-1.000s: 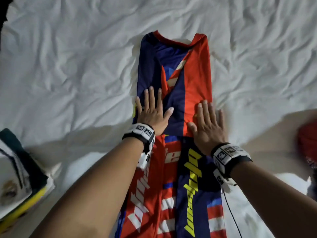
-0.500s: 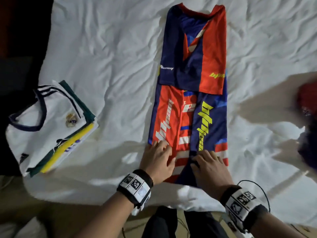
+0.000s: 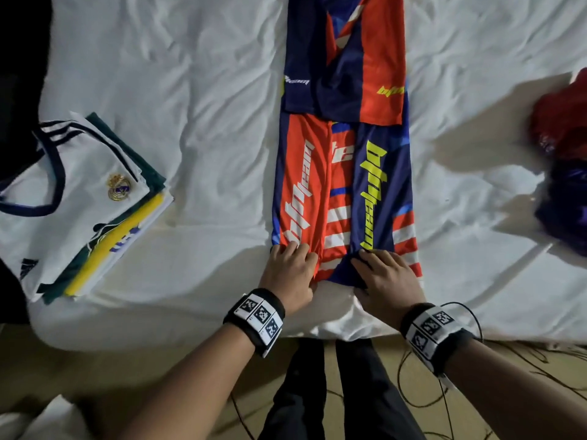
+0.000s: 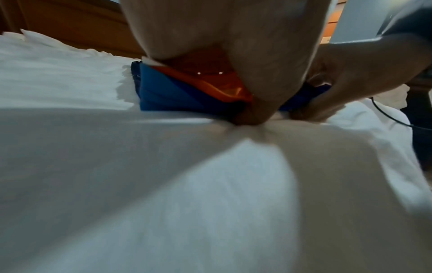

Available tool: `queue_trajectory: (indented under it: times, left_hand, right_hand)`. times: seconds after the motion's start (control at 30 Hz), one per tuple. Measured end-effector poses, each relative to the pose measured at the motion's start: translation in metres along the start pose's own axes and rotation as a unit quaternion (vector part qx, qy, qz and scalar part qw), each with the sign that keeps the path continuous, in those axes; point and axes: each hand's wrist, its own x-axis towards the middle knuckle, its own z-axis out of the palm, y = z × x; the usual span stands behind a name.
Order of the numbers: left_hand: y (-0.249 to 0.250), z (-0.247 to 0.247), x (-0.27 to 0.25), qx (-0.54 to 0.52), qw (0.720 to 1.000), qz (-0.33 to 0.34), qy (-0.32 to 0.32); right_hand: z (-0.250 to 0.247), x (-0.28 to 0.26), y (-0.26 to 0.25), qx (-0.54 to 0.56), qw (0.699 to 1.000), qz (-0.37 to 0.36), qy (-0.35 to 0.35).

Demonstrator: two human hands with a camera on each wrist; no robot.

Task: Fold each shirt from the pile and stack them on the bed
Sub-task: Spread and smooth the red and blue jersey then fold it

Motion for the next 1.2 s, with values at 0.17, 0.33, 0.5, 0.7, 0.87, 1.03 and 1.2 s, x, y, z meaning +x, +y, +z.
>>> queue_trajectory:
  times: [0.17, 0.33, 0.5, 0.7, 0.87, 1.03, 1.2]
  left_hand:
    - [-0.004, -0.019, 0.021, -0.021, 1.000, -0.009, -0.003]
    - [-0.022, -0.061, 0.047, -0.060, 0.998, -0.023, -0.006]
    - [-0.049, -0.114, 0.098, -0.081, 0.995, -0.046, 0.021]
    - [-0.093, -0.149, 0.177, -0.153, 0.977, -0.111, 0.102]
    - [-0.127, -0.148, 0.235, -0.334, 0.913, -0.153, 0.177]
    - [-0.145, -0.138, 0.268, -0.404, 0.862, -0.169, 0.257]
    - [-0.155, -0.142, 0.293, -0.433, 0.836, -0.166, 0.295]
  right_hand:
    - [-0.009, 0.011, -0.002, -0.048, 0.998, 0.037, -0.031]
    - [-0.044, 0.044, 0.004, -0.005, 0.991, 0.121, -0.057]
    - [-0.094, 0.103, 0.035, 0.013, 0.981, 0.176, -0.083]
    - [-0.128, 0.186, 0.094, 0.059, 0.975, 0.208, -0.058]
    - [-0.122, 0.238, 0.133, 0.125, 0.964, 0.234, 0.009]
    - [-0.108, 0.269, 0.162, 0.244, 0.932, 0.239, 0.122]
    - [-0.102, 0.293, 0.180, 0.335, 0.885, 0.267, 0.182]
